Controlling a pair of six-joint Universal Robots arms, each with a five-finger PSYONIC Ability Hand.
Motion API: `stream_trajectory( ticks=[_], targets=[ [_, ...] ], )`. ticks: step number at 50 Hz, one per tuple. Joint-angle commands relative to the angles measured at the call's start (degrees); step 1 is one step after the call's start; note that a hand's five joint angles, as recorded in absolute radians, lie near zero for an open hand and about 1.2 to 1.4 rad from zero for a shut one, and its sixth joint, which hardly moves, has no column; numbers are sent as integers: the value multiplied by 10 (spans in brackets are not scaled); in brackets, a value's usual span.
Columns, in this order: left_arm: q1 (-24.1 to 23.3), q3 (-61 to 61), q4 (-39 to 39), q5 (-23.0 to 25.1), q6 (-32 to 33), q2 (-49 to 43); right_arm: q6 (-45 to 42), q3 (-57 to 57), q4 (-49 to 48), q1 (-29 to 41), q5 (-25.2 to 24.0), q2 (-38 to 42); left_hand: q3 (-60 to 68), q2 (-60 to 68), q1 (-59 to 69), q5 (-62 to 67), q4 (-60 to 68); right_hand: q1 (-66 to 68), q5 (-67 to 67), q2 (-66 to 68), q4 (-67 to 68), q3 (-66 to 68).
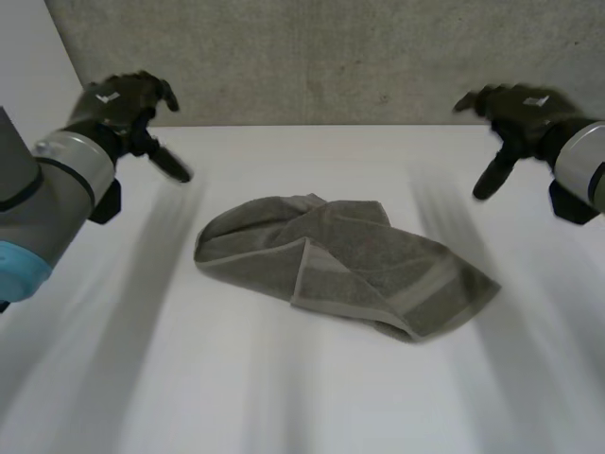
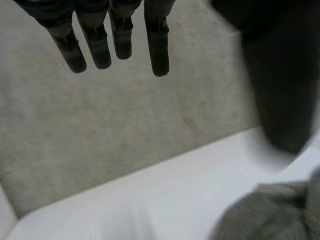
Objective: Fold the towel.
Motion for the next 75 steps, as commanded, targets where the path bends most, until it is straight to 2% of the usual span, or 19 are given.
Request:
stream_trajectory(
  ticks=[1,6,9,11,12,14,23,29,31,32,34,37,49,57,66,68,71,73,75],
  targets=[
    [-4,1,-2,81,10,-80,-82,18,103,51,-95,46,14,17,13,17,11,-28,-31,-40,-43,-35],
    [-5,5,1,88,34,-129,-101,66,76,94,-104,74,16,19,15,19,13,-28,-31,-40,-43,-35],
    [-8,5,2,89,61,-162,-100,95,14,115,-93,94,16,19,15,19,13,-28,-31,-40,-43,-35],
    [-11,5,3,89,73,-174,-100,123,-50,146,-63,112,16,19,15,19,13,-28,-31,-40,-43,-35],
    [-14,5,3,89,85,-187,-100,123,-51,146,-63,112,16,19,15,19,13,-28,-31,-40,-43,-35],
    [-18,5,3,89,96,-198,-100,146,-111,167,-24,131,16,19,15,19,13,1,-2,-11,-13,-6],
    [-28,4,3,88,132,-238,-82,183,-218,202,45,169,17,20,17,20,15,104,101,92,89,97],
    [-29,7,3,88,143,-249,-67,191,-243,212,74,175,39,42,39,42,37,264,261,252,249,256],
    [-29,11,4,86,144,-252,-67,193,-254,212,79,173,71,74,70,74,68,433,430,421,418,425],
    [-29,11,4,86,144,-252,-67,193,-255,212,79,173,71,74,71,74,69,434,431,422,419,426],
    [-29,15,4,83,144,-255,-67,198,-266,211,79,165,83,86,82,86,80,594,591,582,580,587],
    [-29,17,5,82,143,-255,-67,203,-272,205,80,152,85,88,84,88,82,672,669,660,657,664],
    [-29,17,15,81,143,-255,-78,219,-265,180,73,111,125,128,124,128,122,672,669,660,657,665],
    [-30,16,15,84,143,-262,-93,232,-264,126,68,75,285,288,284,288,282,672,669,660,657,665],
    [-32,15,15,86,141,-263,-98,237,-264,110,59,66,398,401,397,401,395,672,669,660,657,665],
    [-33,15,15,85,139,-261,-98,238,-264,108,59,65,475,478,474,478,472,672,669,660,657,665],
    [-33,15,15,85,139,-259,-98,240,-264,104,59,65,490,493,489,493,487,672,669,660,657,665],
    [-33,13,15,85,138,-252,-99,243,-264,96,58,64,607,610,606,610,604,672,669,660,657,665],
    [-33,12,15,85,136,-246,-99,245,-264,93,57,63,659,662,659,662,657,672,669,660,657,665]
  ],
)
